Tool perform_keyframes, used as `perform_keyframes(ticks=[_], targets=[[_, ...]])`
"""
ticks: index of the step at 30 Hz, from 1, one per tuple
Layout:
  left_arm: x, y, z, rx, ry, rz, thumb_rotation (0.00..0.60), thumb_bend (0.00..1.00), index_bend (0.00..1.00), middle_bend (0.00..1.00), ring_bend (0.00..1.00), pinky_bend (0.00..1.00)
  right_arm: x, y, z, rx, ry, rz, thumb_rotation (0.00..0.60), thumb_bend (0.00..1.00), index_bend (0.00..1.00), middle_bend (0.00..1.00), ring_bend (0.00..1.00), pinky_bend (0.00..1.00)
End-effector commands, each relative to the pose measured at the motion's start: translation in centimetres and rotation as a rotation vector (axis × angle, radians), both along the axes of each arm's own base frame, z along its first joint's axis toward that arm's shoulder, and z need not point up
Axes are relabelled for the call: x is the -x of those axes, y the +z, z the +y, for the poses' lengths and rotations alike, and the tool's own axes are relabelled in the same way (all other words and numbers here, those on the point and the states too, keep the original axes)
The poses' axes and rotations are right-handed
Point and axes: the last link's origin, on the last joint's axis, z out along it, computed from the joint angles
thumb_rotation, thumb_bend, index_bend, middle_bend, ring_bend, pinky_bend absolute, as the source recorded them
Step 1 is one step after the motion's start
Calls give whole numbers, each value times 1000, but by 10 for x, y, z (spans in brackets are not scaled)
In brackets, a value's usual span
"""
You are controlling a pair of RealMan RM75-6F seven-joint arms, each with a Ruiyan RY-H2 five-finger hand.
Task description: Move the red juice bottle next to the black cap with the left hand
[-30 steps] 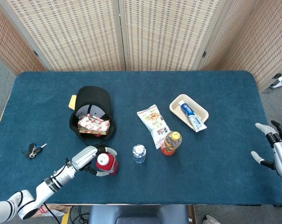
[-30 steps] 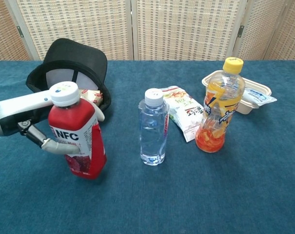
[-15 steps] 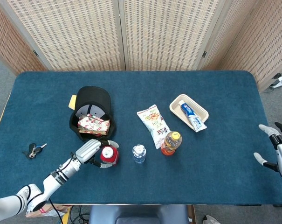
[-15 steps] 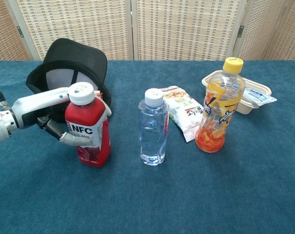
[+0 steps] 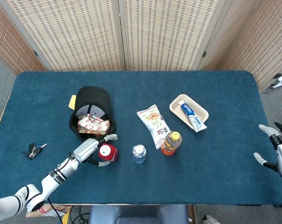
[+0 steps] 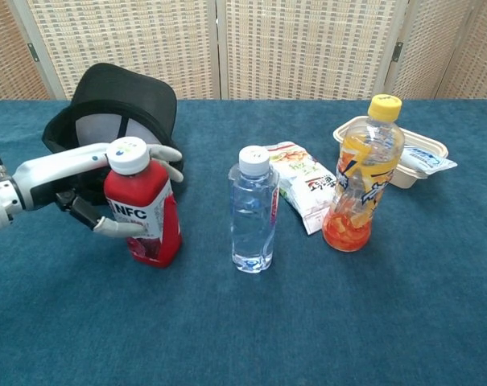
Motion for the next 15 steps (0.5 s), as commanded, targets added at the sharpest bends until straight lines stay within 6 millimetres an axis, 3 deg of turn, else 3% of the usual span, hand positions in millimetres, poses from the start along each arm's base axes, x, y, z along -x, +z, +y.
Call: perform_keyframes(ticks=[1, 9, 15], targets=[[2, 6, -2, -12, 9, -15, 600, 186, 2, 25, 0, 70, 0, 1, 0, 1, 2, 1, 600, 202, 216, 272, 96, 177], [8, 23, -15, -5, 22, 10, 600, 186, 0, 0, 0, 66, 1, 1, -1, 0, 6, -3, 600, 203, 216, 272, 96, 177], [16, 51, -26, -57, 34, 50, 600, 186, 0, 0, 0, 66, 3, 1, 0, -7, 6, -5, 600, 203, 216, 272, 96, 177]])
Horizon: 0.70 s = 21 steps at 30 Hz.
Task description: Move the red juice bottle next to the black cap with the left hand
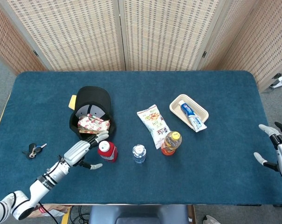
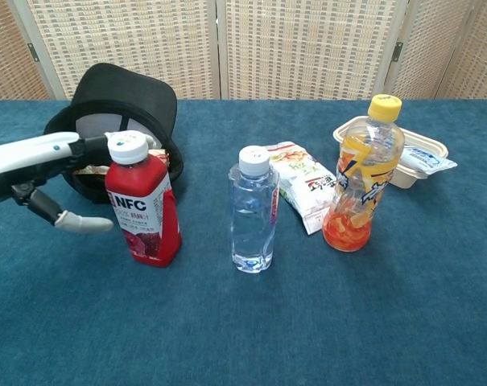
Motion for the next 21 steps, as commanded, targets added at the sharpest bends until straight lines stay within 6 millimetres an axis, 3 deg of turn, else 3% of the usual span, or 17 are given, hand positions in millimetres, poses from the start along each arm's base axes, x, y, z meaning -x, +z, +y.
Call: perform_keyframes(ticks=[1, 12, 16, 21], targets=[[8, 19, -7, -55, 7, 40, 600, 186, 0, 0, 0, 66, 0, 0, 0, -3, 3, 1, 600, 203, 215, 272, 96, 177], [43, 88, -23, -375, 94, 164, 600, 186, 0, 0, 0, 66, -4, -6, -3, -70, 6, -3, 600, 203, 216, 272, 96, 177], [60, 118, -33, -495, 154, 270, 600, 186, 0, 0, 0, 65, -11, -14, -6, -117, 23, -43, 600, 204, 215, 272, 96, 177], [76, 138, -46, -564, 236, 343, 600, 185, 0, 0, 0, 59, -22, -31, -11, -219, 49, -136, 600, 199, 215, 271, 96, 177]])
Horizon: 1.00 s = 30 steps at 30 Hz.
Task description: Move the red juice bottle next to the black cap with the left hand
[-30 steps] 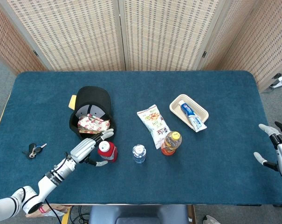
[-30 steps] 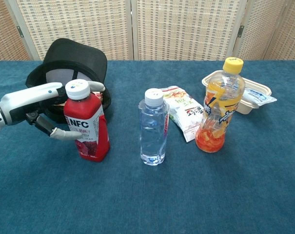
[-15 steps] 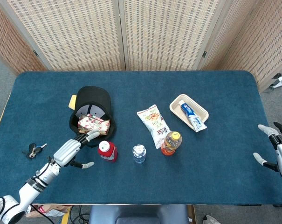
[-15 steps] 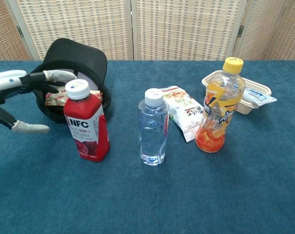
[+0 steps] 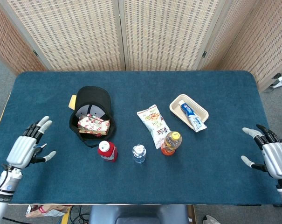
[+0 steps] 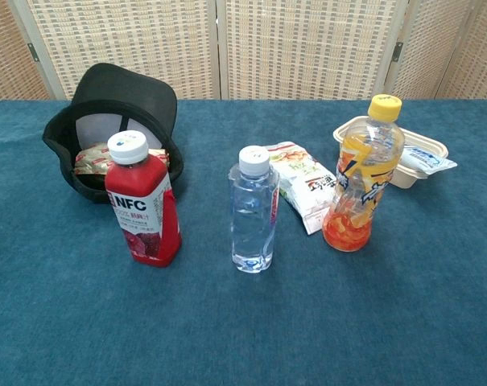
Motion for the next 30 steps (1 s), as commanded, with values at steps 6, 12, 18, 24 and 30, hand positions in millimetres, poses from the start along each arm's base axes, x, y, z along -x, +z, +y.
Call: perform_keyframes(ticks=[6, 12, 18, 24, 30], targets=[[16, 25, -20, -81, 99, 74, 600, 185, 0, 0, 0, 55, -24, -38, -18, -217, 48, -155, 600, 125, 216, 255, 96, 177], [15, 29, -29, -97, 104, 95, 600, 186, 0, 0, 0, 51, -43, -66, -43, -338, 68, -278, 600, 1, 178, 178, 94, 177], [14, 31, -33, -103, 107, 103, 600, 185, 0, 0, 0, 52, -68, -95, -71, -454, 86, -415, 600, 0, 30, 54, 17, 138], [16, 32, -34, -96, 110, 90, 600, 186, 0, 0, 0, 51, -79, -114, -90, -499, 98, -441, 600, 0, 21, 45, 6, 131], [18, 27, -35, -80, 115, 85, 600, 186, 0, 0, 0, 51, -83, -129, -102, -524, 97, -472, 600, 0, 22, 87, 6, 131]])
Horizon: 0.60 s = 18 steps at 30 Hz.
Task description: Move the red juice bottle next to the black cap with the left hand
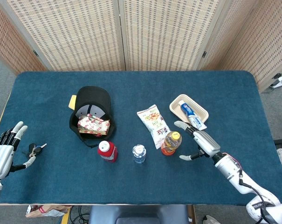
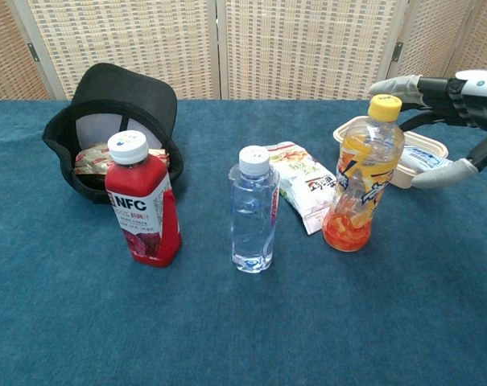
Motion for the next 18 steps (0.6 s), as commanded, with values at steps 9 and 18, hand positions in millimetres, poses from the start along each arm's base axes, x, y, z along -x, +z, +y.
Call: perform_keyframes(ticks=[9, 18], targets=[[-3, 0, -1, 7, -10, -39, 600, 185, 0, 0, 0, 51, 1, -22, -15, -31, -29, -63, 600, 0, 74, 172, 43, 130], [-7, -1, -2, 24, -16, -65, 600, 185, 0, 0, 0, 51, 0, -36, -26, -51, -43, -90, 600, 115, 258, 272, 96, 138]])
